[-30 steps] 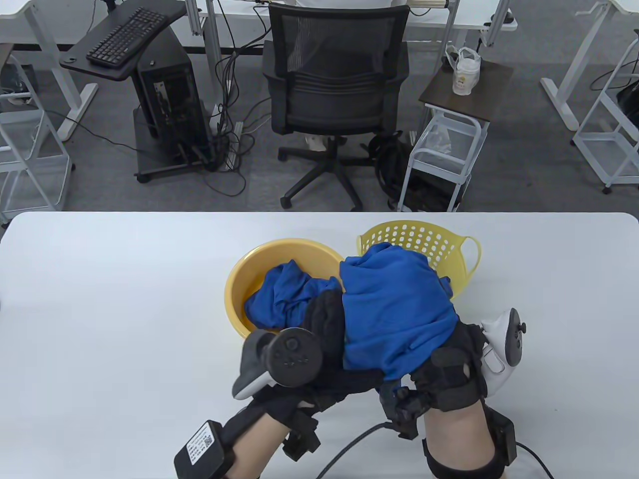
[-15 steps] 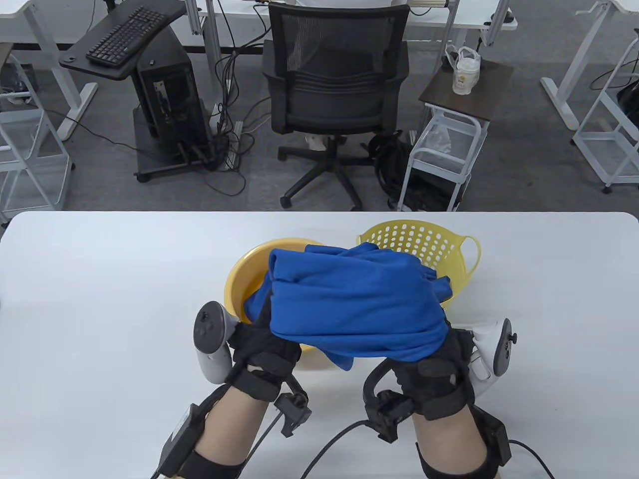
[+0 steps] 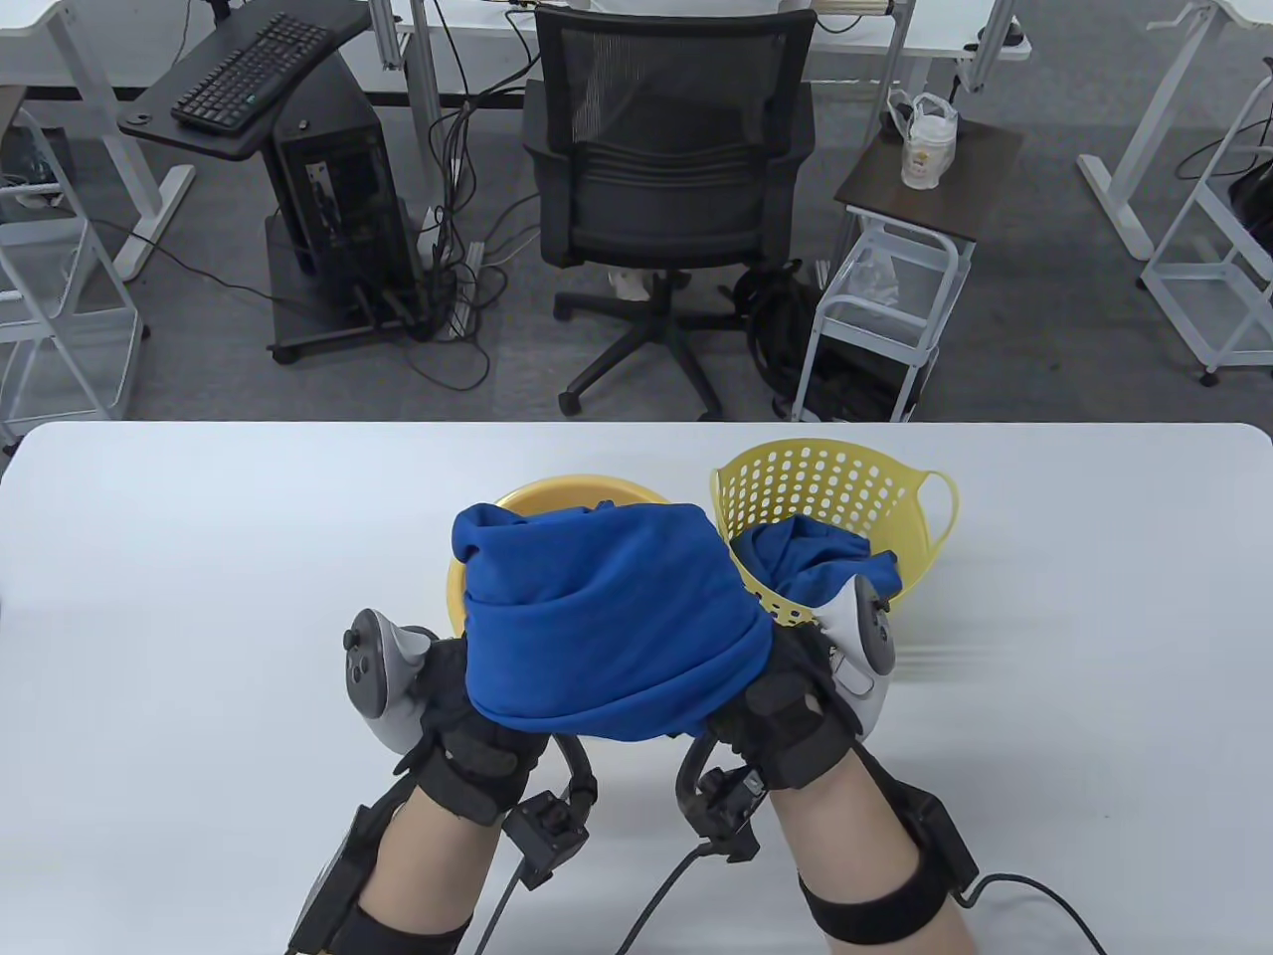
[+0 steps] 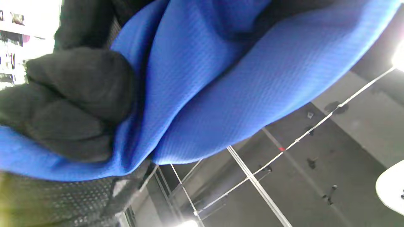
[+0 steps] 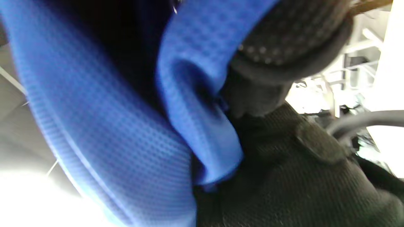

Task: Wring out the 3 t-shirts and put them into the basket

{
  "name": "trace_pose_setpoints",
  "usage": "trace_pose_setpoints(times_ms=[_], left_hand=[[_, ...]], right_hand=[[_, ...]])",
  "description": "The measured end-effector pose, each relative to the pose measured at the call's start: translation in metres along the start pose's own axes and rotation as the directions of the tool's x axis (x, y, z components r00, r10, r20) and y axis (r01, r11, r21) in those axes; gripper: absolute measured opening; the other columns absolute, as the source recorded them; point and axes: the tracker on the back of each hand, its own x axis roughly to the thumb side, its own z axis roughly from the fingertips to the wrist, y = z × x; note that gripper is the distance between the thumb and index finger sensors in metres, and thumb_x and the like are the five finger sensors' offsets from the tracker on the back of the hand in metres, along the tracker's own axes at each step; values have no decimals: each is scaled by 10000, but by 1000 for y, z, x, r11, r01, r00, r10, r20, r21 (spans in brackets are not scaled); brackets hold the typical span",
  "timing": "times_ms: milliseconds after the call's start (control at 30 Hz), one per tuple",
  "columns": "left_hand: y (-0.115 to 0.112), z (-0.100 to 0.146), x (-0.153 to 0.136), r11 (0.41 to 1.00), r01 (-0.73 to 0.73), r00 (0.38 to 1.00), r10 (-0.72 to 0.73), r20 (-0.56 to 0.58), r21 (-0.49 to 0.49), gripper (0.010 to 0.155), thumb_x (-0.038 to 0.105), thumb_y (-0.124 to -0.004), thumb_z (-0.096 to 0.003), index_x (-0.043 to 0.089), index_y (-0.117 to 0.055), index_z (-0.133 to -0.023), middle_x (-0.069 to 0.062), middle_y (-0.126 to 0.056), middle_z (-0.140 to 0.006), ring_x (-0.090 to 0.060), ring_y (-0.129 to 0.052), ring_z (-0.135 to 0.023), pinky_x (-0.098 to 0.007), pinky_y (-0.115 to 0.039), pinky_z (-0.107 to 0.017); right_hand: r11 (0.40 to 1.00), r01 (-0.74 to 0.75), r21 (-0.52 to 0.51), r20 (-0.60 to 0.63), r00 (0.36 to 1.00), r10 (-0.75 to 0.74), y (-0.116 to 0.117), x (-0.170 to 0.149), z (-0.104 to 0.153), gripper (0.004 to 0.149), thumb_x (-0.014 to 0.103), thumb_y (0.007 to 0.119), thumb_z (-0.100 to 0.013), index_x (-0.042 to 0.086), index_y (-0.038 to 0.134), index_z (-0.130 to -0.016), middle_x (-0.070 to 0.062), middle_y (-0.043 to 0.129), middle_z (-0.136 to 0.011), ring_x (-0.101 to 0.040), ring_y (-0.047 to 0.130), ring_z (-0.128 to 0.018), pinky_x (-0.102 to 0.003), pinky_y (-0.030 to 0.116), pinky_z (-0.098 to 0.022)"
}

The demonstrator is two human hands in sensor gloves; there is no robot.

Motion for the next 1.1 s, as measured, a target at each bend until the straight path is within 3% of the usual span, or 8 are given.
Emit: trace_pose_setpoints(times_ms=[100,200,300,400,533,733,900,1100], left_hand=[[2,2,3,994,97,994,-95,-48,52,584,564,-722,-634,410,-472,-1139,-39,-498,-1254,-372,-493,-1152,-614,-500,-820],[8,3,2,959,278,951,-267,-154,55,618,591,-732,-630,382,-478,-1153,-90,-533,-1238,-398,-571,-1110,-604,-553,-787],[5,-1,-6,951,295,921,-310,-235,-96,714,596,-739,-624,360,-382,-1194,-110,-550,-1245,-379,-682,-1076,-582,-634,-762],[-3,-4,-22,969,-4,961,-64,-268,-246,834,585,-779,-617,321,-250,-1204,-121,-543,-1255,-367,-757,-1043,-546,-719,-724],[-13,-4,-37,825,-438,876,304,-374,-356,1029,730,-762,-600,309,-23,-1179,-210,-319,-1294,-385,-748,-1031,-518,-733,-716],[-8,-2,-45,830,-458,852,308,-423,-319,1100,862,-681,-555,313,58,-1157,-275,-195,-1272,-456,-701,-1038,-516,-764,-696],[0,-1,-39,829,-475,847,339,-409,-296,1129,864,-724,-549,320,44,-1173,-254,-152,-1284,-549,-566,-1081,-595,-700,-729],[6,-4,-26,977,-147,954,98,-282,-157,667,374,-808,-645,469,-405,-1167,-142,-441,-1263,-420,-762,-1006,-532,-757,-715]], right_hand=[[999,34,-9,150,988,-32,-7,15,1,485,248,684,-669,-12,609,-1072,-347,810,-812,-410,990,-375,-325,909,-201],[996,50,-74,204,978,-34,-16,31,10,471,216,698,-657,-32,633,-1052,-347,814,-794,-441,980,-380,-349,909,-214],[983,33,-182,301,953,24,-28,46,19,467,215,696,-657,-23,630,-1053,-343,810,-792,-437,977,-382,-343,909,-223],[957,23,-290,385,918,95,-43,59,27,466,223,692,-657,-7,626,-1057,-336,810,-797,-432,973,-404,-350,902,-239],[923,0,-384,462,866,192,-60,69,35,462,241,682,-662,31,615,-1069,-313,795,-834,-438,954,-454,-363,890,-282],[939,-318,-131,573,749,333,-39,79,26,448,265,766,-619,59,752,-1017,-289,867,-816,-495,950,-474,-429,883,-288],[850,-491,193,477,804,356,-19,69,15,431,296,805,-610,60,819,-970,-272,868,-854,-569,893,-655,-549,841,-422],[904,-425,50,371,848,378,-27,61,13,400,310,819,-606,31,858,-890,-282,876,-837,-590,858,-712,-593,806,-476]])
